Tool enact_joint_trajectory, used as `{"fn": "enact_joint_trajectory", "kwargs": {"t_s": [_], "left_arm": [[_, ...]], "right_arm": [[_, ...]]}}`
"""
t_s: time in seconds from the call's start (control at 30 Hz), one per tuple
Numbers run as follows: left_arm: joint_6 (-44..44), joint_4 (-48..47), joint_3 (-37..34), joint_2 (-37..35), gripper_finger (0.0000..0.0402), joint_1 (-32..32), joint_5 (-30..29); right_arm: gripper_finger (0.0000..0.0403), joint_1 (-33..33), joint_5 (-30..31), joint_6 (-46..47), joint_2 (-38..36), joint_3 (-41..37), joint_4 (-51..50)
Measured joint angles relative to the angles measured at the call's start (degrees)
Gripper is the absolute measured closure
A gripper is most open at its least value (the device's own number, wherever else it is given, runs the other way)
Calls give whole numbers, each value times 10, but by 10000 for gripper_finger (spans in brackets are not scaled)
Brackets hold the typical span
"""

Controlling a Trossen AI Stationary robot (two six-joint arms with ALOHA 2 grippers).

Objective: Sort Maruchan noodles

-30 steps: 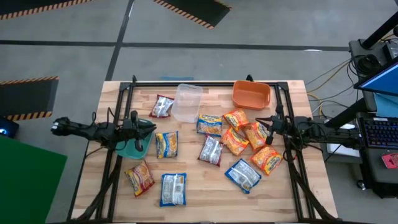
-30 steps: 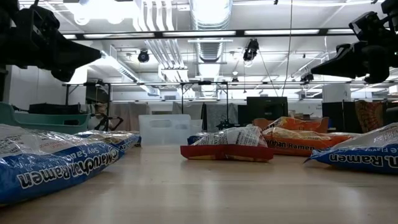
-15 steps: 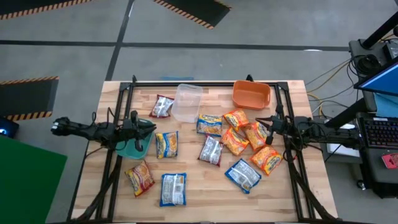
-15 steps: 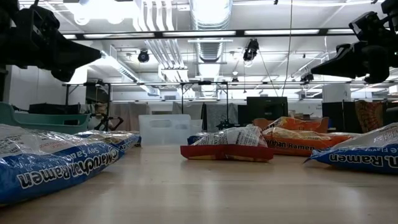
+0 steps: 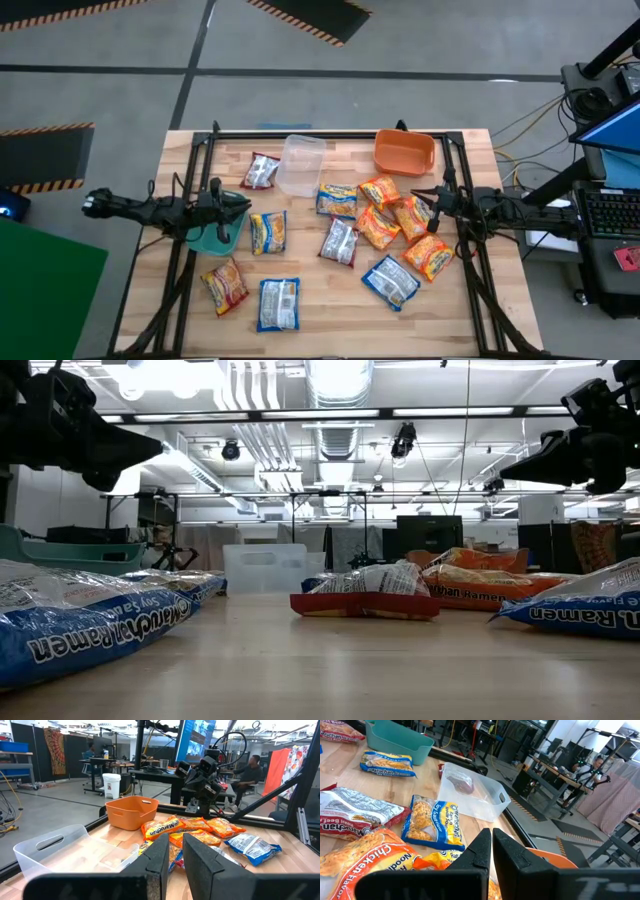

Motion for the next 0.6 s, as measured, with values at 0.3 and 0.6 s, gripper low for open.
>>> {"fn": "enact_joint_trajectory", "kwargs": {"t_s": [0.3,0.6], "left_arm": [[0,1,0,0,364,0,0],[-158,150,-1,0,364,0,0]], "right_arm": [[394,0,0,-193,0,0,4],[394,0,-4,101,0,0,85]]}}
